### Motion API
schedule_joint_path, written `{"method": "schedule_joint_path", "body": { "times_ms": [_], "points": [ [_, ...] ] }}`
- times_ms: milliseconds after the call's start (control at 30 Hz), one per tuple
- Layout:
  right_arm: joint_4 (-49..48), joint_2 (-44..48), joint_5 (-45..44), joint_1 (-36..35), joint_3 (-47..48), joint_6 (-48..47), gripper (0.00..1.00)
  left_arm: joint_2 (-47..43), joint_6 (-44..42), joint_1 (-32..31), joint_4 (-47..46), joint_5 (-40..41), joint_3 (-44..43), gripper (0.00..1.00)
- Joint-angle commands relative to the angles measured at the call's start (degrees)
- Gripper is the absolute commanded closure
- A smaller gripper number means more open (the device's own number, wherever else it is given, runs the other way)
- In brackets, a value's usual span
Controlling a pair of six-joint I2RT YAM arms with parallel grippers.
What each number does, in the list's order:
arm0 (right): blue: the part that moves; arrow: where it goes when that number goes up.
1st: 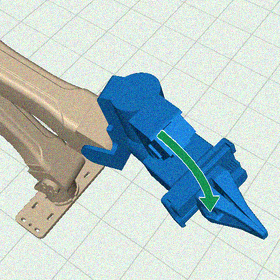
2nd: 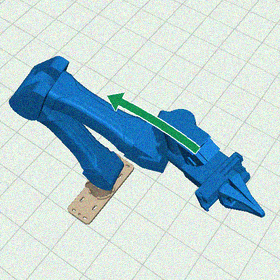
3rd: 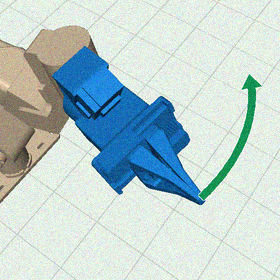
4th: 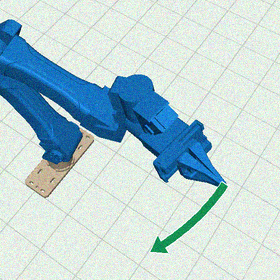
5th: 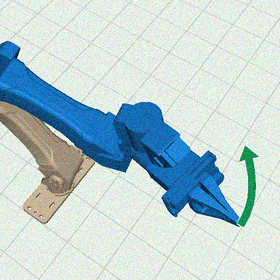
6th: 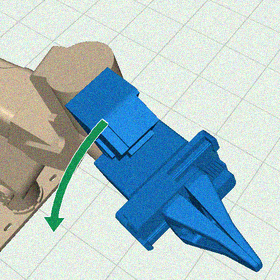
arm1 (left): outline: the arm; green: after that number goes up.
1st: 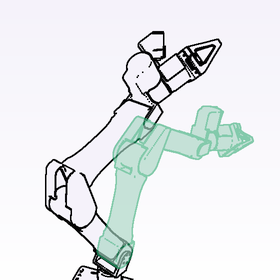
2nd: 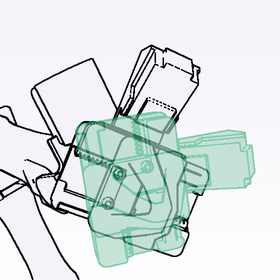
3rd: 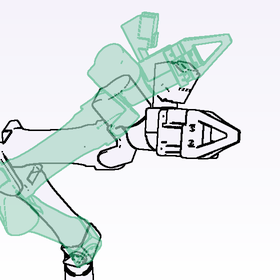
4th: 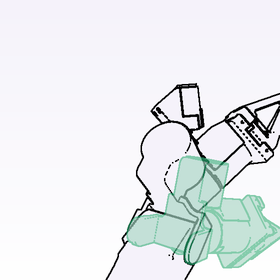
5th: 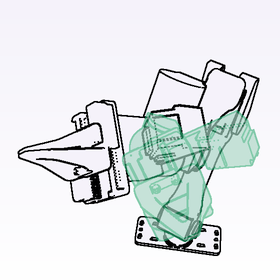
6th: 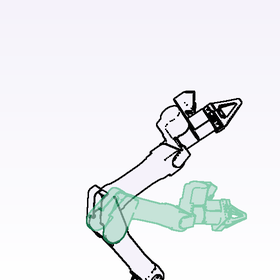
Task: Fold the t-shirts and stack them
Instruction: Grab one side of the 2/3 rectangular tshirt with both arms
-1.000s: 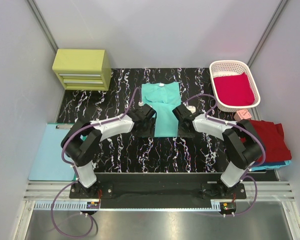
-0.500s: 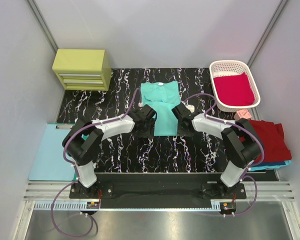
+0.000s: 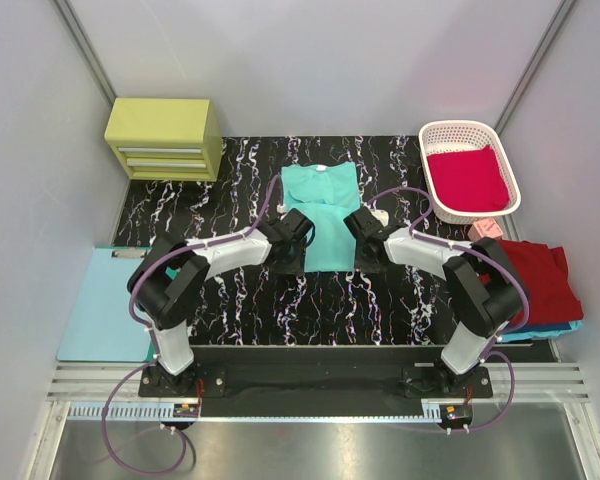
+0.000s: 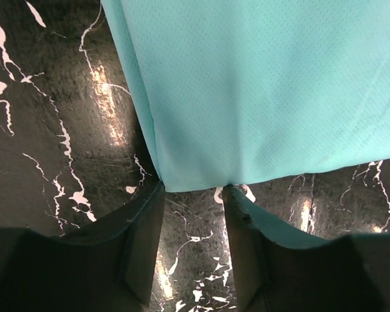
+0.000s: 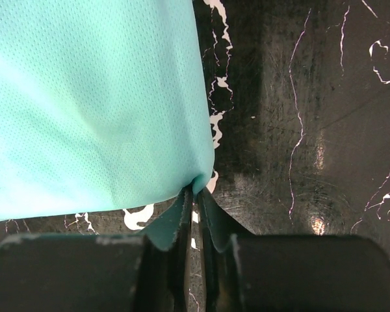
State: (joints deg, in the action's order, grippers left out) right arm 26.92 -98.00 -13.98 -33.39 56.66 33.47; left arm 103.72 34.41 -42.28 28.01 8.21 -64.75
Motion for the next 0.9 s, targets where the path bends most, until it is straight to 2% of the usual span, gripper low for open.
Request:
{"method": "schedule_joint_path", "body": {
  "times_ms": [0, 100, 133, 200, 267, 367, 867],
  "points": [
    [1.1, 0.0, 0.1, -0.2, -1.7, 0.1, 0.89, 1.6, 0.2, -0.1, -1.0, 0.8, 0.0, 0.58],
    [1.1, 0.0, 0.4, -0.2, -1.6, 0.1, 0.93, 2.2, 0.4, -0.1, -0.9, 0.4, 0.2, 0.67],
    [1.2, 0.1, 0.5, -0.2, -1.6, 0.2, 0.96, 2.2, 0.6, -0.1, -1.0, 0.1, 0.2, 0.74],
    [1.5, 0.3, 1.0, -0.2, -1.5, 0.1, 1.00, 2.1, 0.5, -0.1, -1.1, -0.6, 0.6, 0.81],
    [2.1, 0.5, 1.9, -0.2, -1.6, 0.4, 1.00, 1.1, 0.4, -0.2, -0.9, -0.9, 1.3, 0.92],
    [3.0, 2.3, 3.1, -0.3, -2.2, 1.2, 1.00, -1.5, 0.1, -0.3, -0.2, -1.4, 2.6, 1.00],
    [11.0, 16.0, 2.6, -3.4, -5.8, 4.9, 1.00, -15.2, -0.1, -4.0, 8.1, -0.7, 7.4, 1.00]
  ]
}}
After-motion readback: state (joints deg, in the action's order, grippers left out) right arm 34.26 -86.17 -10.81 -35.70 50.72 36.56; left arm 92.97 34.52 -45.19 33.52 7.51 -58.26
